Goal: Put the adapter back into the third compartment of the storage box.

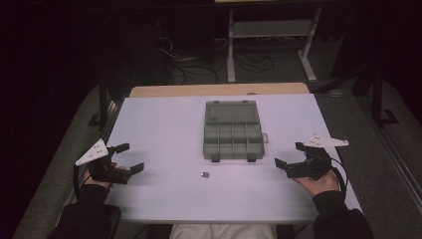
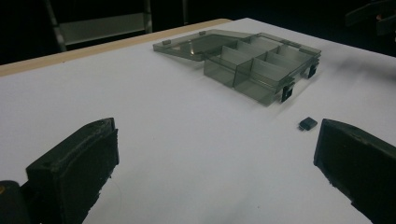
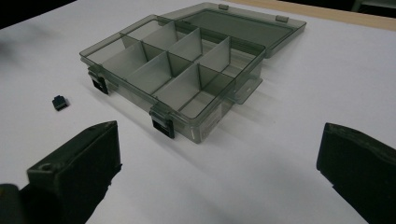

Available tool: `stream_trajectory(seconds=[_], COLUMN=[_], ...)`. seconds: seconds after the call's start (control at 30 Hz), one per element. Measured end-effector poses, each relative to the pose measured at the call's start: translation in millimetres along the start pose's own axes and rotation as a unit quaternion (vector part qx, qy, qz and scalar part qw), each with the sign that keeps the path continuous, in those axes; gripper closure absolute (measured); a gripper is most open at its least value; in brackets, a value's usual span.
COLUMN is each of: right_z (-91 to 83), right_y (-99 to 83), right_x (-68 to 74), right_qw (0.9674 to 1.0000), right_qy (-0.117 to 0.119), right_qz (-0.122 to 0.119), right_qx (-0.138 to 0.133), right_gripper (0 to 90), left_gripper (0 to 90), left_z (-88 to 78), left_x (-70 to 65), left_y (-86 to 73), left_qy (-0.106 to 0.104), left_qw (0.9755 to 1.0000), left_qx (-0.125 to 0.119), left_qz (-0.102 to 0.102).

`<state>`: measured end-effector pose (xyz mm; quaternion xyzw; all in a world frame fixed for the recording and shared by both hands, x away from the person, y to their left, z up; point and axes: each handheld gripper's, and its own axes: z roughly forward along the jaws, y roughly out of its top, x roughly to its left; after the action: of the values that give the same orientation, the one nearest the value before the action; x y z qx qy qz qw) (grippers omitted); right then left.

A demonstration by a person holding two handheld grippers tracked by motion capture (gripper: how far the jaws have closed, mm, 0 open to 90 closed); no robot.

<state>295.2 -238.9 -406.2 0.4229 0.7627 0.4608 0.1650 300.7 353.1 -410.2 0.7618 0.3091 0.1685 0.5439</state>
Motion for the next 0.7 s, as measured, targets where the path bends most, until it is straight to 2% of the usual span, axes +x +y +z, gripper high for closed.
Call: stream_trajectory(seconds=[0.7], right_z=[-1.5], right_y=[0.6], right_x=[1.9], right_qw=[0.9999], right_qy=[0.005], right_qz=[-0.011], right_qx=[0.002], right_gripper=[0.0], left_gripper=[0.0], left_z=[0.1], left_x=[0.0], left_y=[0.0], left_qy=[0.001], left_qw=[1.0000], left_qx=[0.000], left_qz=[0.000])
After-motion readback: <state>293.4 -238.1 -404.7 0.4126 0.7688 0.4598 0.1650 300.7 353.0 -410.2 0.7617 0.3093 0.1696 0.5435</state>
